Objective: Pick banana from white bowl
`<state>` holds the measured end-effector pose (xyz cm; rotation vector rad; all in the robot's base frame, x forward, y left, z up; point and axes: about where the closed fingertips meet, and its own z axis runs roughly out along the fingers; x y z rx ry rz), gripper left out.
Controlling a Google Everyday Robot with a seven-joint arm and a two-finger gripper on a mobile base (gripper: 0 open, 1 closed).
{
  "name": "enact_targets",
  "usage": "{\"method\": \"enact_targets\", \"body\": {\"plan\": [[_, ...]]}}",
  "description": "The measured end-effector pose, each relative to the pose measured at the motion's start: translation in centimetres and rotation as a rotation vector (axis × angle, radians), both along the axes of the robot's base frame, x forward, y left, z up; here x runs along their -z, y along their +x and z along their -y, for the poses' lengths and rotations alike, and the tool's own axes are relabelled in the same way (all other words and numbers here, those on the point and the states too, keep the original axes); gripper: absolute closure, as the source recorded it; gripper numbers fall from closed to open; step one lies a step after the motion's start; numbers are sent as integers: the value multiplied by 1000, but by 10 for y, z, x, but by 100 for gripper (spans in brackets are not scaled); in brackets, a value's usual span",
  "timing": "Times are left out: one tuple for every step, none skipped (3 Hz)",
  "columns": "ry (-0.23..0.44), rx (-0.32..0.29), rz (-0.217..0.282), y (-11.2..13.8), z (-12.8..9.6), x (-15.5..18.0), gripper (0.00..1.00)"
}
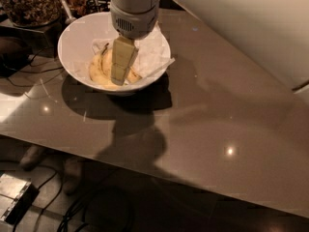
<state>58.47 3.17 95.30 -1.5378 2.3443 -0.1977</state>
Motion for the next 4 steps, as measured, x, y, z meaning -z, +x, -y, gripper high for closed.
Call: {"method": "enact_targets", "body": {"plan": [[30,19,-29,15,-18,9,0],[57,50,-55,32,-27,14,18],[80,98,-76,49,-24,20,35],[93,133,-104,61,-22,29,36]]}}
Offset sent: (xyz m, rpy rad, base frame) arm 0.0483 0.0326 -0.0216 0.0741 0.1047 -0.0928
